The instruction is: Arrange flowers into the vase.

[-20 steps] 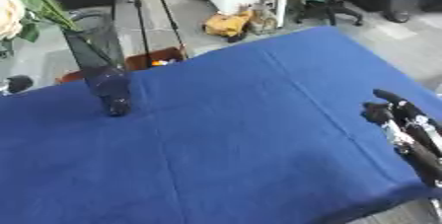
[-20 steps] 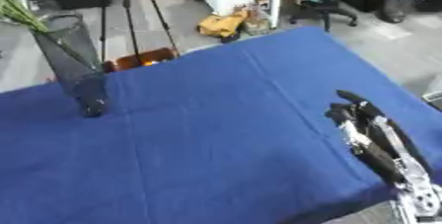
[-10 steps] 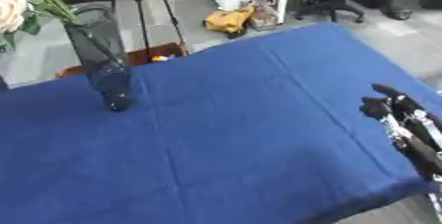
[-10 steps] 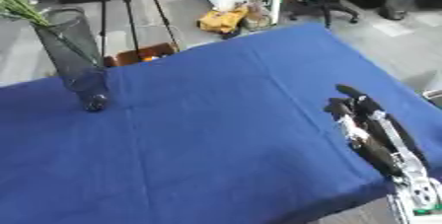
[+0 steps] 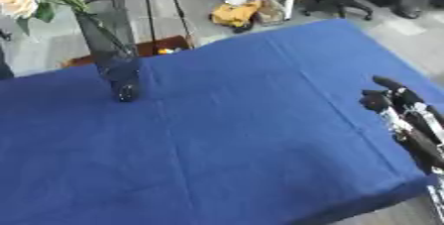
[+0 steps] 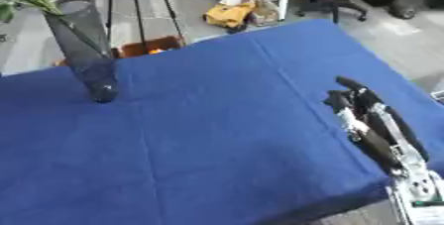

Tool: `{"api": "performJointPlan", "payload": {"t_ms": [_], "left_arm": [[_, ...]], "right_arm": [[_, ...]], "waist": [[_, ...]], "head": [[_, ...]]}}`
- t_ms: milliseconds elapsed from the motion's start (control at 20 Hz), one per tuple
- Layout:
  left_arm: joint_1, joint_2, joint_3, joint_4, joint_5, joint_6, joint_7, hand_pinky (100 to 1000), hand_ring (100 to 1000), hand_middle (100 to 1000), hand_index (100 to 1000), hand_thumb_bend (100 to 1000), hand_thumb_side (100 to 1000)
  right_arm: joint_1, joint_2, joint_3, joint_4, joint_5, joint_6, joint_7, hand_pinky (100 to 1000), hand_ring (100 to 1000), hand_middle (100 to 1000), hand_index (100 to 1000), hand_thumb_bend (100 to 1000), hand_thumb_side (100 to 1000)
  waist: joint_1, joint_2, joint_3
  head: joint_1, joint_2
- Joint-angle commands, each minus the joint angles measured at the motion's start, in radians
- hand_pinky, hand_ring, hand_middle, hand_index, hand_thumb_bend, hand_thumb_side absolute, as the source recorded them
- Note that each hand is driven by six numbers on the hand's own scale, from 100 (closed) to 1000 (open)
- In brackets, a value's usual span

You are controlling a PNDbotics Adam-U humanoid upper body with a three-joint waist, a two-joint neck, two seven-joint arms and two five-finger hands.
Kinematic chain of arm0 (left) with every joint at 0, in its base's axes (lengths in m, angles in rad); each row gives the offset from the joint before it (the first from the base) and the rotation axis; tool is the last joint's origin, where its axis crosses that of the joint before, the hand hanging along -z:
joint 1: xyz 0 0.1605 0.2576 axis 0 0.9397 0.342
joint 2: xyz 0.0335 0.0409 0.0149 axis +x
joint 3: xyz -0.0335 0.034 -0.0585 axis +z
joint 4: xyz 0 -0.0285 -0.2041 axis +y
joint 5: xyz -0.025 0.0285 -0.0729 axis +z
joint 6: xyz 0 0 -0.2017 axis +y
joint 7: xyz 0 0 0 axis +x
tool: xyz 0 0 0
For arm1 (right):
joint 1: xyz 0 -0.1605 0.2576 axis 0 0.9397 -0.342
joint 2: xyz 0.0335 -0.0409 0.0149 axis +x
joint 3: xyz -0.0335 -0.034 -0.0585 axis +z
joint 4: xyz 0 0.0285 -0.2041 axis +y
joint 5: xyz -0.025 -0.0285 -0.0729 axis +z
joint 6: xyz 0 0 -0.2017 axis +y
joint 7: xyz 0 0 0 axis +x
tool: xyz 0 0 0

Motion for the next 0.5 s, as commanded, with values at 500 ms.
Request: {"api": "performJointPlan", "payload": {"t_ms": [500], "left_arm": [[0.012, -0.036, 0.012, -0.037, 0.019, -0.041, 0.026, 540, 595, 550, 731, 286, 554]], "right_arm": [[-0.016, -0.016, 0.003, -0.005, -0.002, -0.005, 0.006, 852, 898, 630, 940, 100, 564]], "waist": [[-0.015, -0.005, 0.026]], "head": [[0.066, 0.022]]}}
